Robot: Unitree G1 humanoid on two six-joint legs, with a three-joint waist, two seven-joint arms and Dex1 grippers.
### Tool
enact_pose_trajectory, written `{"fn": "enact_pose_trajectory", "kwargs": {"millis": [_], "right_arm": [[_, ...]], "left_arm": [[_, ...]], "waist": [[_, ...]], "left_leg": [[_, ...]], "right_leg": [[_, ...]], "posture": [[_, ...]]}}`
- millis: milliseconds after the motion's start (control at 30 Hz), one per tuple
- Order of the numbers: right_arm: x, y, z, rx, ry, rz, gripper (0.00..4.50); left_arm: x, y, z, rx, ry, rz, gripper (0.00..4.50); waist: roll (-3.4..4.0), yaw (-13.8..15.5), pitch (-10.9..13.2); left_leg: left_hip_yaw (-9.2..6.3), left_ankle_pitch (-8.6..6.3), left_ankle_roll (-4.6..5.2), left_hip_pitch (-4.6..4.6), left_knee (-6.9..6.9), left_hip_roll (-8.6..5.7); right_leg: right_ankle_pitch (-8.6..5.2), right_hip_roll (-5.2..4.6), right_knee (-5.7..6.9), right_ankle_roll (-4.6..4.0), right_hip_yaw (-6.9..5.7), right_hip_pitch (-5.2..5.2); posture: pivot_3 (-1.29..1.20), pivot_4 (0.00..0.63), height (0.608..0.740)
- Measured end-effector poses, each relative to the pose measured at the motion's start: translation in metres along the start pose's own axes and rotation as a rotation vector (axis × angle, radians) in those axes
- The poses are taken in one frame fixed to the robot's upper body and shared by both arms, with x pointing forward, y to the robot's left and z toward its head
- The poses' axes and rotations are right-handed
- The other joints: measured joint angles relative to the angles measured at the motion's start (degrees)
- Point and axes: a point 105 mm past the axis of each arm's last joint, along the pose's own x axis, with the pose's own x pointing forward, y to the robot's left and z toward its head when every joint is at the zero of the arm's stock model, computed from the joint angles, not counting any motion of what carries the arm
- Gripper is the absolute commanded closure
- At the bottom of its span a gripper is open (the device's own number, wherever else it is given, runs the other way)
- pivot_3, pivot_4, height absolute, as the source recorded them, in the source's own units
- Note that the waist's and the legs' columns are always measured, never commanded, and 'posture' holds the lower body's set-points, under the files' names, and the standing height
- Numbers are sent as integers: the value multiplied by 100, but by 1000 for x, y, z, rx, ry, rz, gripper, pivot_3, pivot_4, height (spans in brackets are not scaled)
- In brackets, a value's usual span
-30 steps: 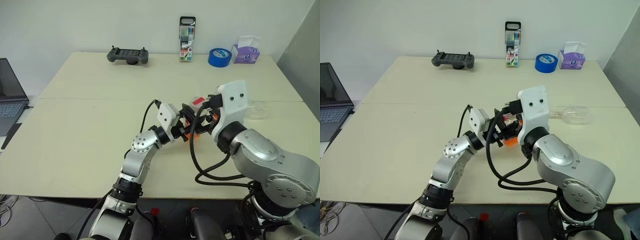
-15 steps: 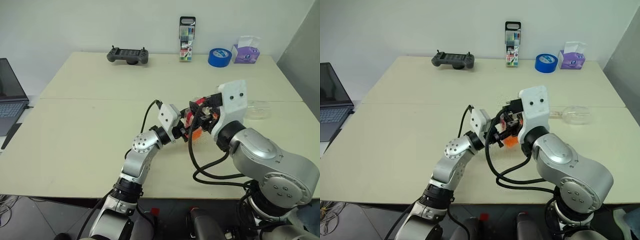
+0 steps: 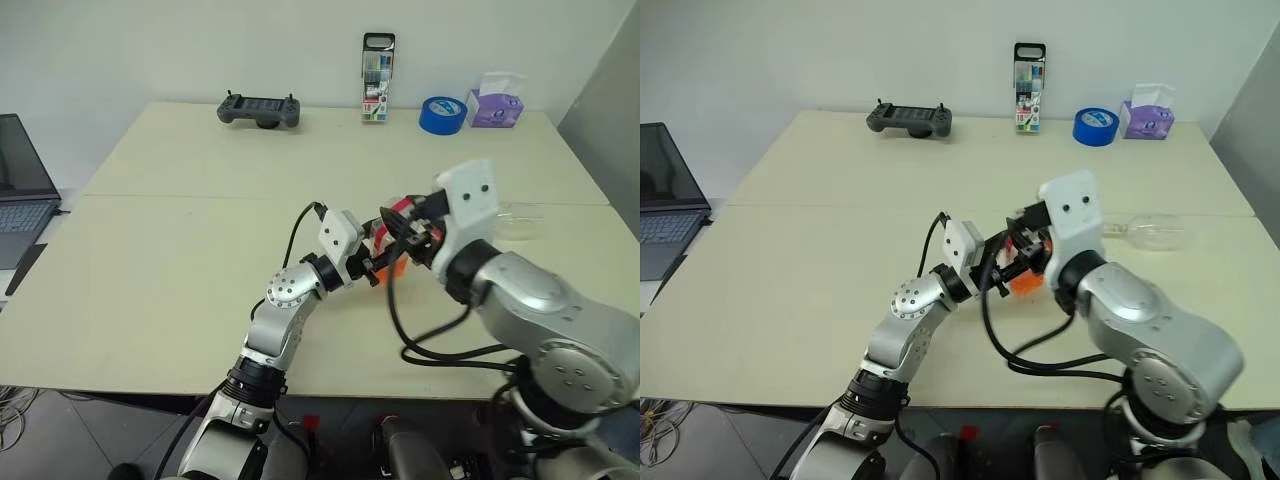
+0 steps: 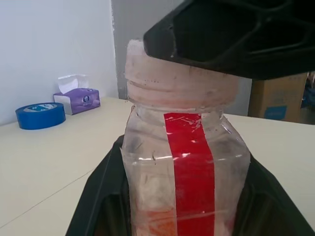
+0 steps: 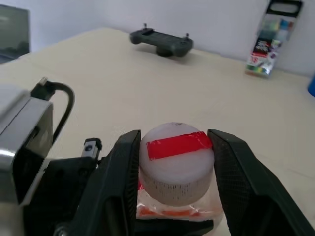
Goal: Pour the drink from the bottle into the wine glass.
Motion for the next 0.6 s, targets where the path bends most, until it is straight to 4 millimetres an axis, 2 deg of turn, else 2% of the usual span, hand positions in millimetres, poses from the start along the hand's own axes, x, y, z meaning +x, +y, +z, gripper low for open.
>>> {"fn": "enact_pose_trajectory", "kwargs": {"millis": [100,267,467,600], "right_arm": [[-3,-13,-7,-6,8,191,2714],[-4,-29,-3,-109,84,474,2714],[5,-35,-5,-153,84,586,2714],[8,-32,-1,-86,48,599,1319]], "left_arm": [[2,-5,-3,-2,10,-18,2682],[5,-11,-4,-9,6,-47,2685],[4,-7,-8,-13,13,-40,2686],[3,-3,-5,-6,3,-23,2705]], "waist": [[3,-14,5],[3,-34,7],[3,-25,8],[3,-7,8]], "left_leg": [[18,-1,1,2,1,-6],[31,0,3,17,-1,0],[19,0,2,13,-5,11],[10,0,2,7,0,7]], "right_leg": [[0,-4,-1,1,12,-1],[1,15,7,0,10,3],[1,25,11,0,2,0],[16,5,9,-26,8,-1]], "posture": [[0,150,740],[0,150,740],[0,150,740],[0,150,740]]}}
